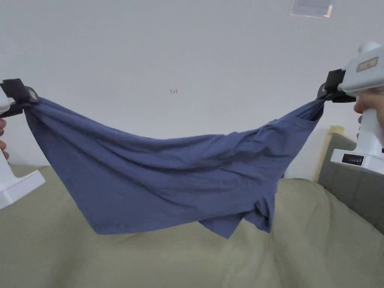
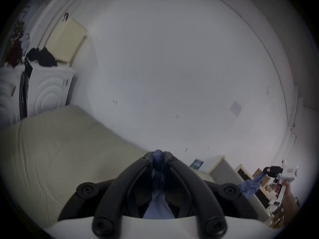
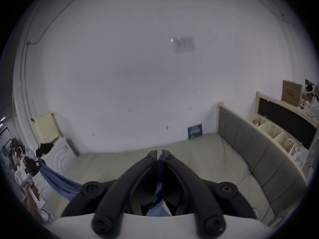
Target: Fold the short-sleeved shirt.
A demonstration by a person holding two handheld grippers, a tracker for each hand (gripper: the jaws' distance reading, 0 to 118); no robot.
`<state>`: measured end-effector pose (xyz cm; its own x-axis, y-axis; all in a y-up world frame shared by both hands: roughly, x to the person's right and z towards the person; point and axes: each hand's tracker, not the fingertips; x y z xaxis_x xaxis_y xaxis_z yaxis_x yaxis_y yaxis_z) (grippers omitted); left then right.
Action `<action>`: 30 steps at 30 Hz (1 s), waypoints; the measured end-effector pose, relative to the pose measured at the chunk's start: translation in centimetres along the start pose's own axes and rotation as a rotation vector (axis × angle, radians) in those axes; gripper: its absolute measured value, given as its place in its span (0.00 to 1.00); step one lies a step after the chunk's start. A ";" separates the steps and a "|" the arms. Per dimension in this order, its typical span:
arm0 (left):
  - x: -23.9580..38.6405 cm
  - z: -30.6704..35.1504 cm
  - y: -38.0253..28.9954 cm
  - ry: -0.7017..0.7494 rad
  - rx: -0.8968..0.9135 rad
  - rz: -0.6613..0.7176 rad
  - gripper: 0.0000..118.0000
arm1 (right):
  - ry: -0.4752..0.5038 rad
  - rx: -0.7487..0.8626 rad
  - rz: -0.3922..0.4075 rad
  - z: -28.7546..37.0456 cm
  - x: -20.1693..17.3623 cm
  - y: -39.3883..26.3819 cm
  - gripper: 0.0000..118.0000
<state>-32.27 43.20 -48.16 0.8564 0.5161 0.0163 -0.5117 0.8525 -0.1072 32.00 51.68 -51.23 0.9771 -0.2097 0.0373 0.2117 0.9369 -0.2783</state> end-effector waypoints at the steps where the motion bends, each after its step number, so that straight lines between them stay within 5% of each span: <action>1: 0.5 0.2 0.9 0.002 0.008 -0.006 0.10 | -0.005 0.028 0.000 0.7 0.0 1.0 0.05; 15: 0.3 -5.1 2.9 0.030 0.019 -0.058 0.10 | -0.026 0.077 -0.073 -2.9 0.1 1.1 0.05; 30: -5.1 -15.0 -9.2 0.102 -0.090 -0.046 0.10 | -0.060 -0.069 -0.072 -18.0 3.5 -8.8 0.05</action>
<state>-30.91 31.48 -62.20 0.8839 0.4612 -0.0771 -0.4670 0.8619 -0.1978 33.13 37.71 -65.90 0.9595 -0.2567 0.1165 0.2813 0.8980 -0.3383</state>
